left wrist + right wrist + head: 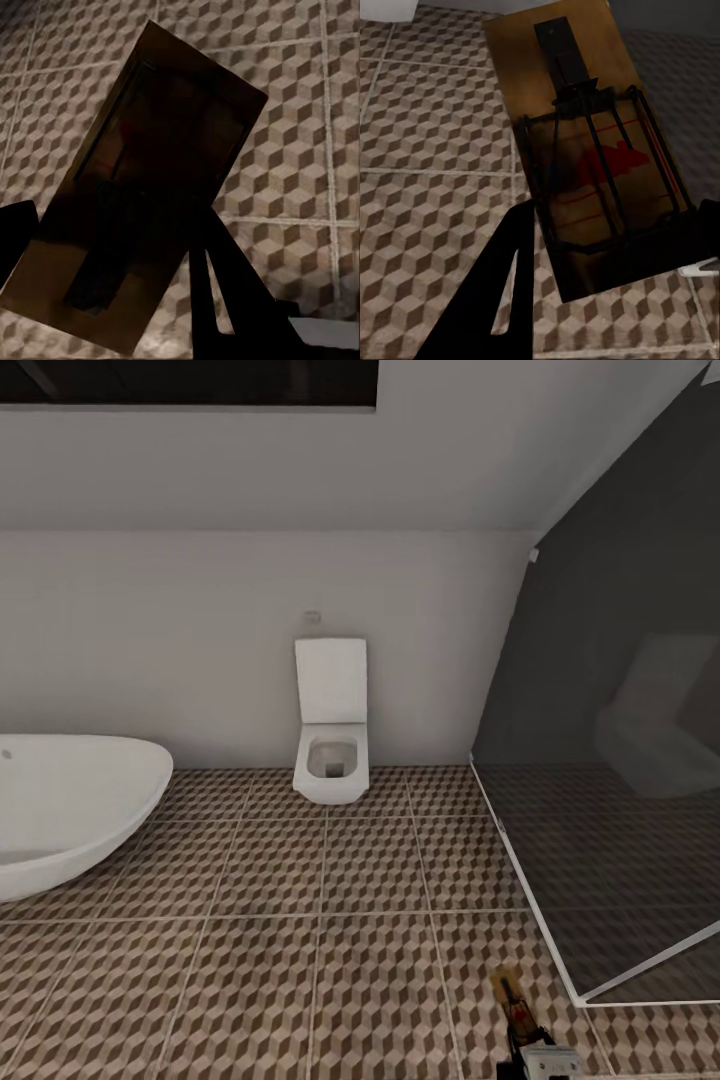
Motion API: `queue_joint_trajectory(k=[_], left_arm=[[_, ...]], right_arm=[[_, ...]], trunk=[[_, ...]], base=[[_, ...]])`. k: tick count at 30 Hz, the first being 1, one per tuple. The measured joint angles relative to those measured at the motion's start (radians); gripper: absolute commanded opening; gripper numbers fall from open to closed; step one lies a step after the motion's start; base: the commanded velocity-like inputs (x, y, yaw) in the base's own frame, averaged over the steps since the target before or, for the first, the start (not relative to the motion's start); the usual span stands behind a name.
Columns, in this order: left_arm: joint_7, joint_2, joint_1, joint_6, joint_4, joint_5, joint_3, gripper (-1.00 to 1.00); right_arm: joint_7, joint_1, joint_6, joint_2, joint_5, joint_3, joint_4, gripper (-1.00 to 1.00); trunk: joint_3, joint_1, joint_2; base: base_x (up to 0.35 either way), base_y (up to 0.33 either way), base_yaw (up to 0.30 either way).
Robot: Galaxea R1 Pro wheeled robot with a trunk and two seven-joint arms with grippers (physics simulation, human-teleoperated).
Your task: Take the four mousetraps from the cabinet in the bathroom and place them on the bathroom floor. Make sure all four end up on the same floor surface, and ensure that at least two of them are either under or directly next to the same bathroom sink.
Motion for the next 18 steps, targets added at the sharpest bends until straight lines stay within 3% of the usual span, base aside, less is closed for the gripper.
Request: queue_joint_trajectory(k=[2,4,5,6,7,8,9,10,13,15,18], left_arm=[[-0.003,0.011,-0.001,0.218,-0.11,-0.003,-0.002,-1.0],[-0.003,0.027,-0.002,0.413,-0.277,-0.006,-0.001,-1.0],[-0.001,0.032,-0.002,0.497,-0.36,-0.007,0.0,-1.0],[0.0,0.034,-0.001,0.538,-0.401,-0.006,0.002,-1.0],[0.003,0.037,-0.003,0.641,-0.503,-0.008,0.003,-1.0],[0.005,0.039,-0.006,0.701,-0.57,-0.01,0.008,-1.0],[0.005,0.039,-0.008,0.728,-0.602,-0.009,0.014,-1.0],[0.005,0.039,-0.019,0.789,-0.677,-0.007,0.047,-1.0],[0.007,0.029,-0.072,0.906,-0.781,-0.008,0.142,-1.0],[0.007,0.023,-0.121,0.973,-0.806,-0.009,0.173,-1.0],[0.007,0.021,-0.179,1.012,-0.817,-0.009,0.193,-1.0]], right_arm=[[0.003,-0.001,0.106,-0.001,0.002,0.0,-0.03,-1.0],[0.004,-0.001,0.196,-0.001,0.003,0.0,-0.099,-1.0],[0.005,-0.002,0.237,-0.001,0.003,0.0,-0.147,-1.0],[0.005,-0.002,0.26,-0.001,0.002,0.0,-0.174,-1.0],[0.006,-0.002,0.338,-0.001,0.003,0.0,-0.253,-1.0],[0.006,-0.002,0.4,-0.001,0.003,0.0,-0.314,-1.0],[0.006,-0.002,0.432,-0.001,0.002,0.0,-0.345,-1.0],[0.007,-0.004,0.52,-0.001,0.002,0.001,-0.424,-1.0],[0.014,-0.011,0.64,0.003,0.001,0.001,-0.556,-1.0],[0.032,-0.029,0.692,0.011,0.001,0.002,-0.62,-1.0],[0.082,-0.066,0.781,0.023,0.0,0.002,-0.665,-1.0]], trunk=[[0.0,0.0,0.0],[0.0,0.0,0.0],[0.0,0.0,0.0],[0.0,0.0,0.0],[0.0,0.0,0.0],[0.0,0.0,0.0],[0.0,0.0,0.0],[0.0,0.0,0.0],[0.0,0.0,0.0],[0.0,0.0,0.0],[0.0,0.0,0.0]], base=[[0.0,0.0,0.0],[0.0,0.0,0.0],[0.0,0.0,0.0],[0.0,0.0,0.0],[0.0,0.0,0.0],[0.0,0.0,0.0],[0.0,0.0,0.0],[0.0,0.0,0.0],[0.0,0.0,0.0],[0.0,0.0,0.0],[0.0,0.0,0.0]])
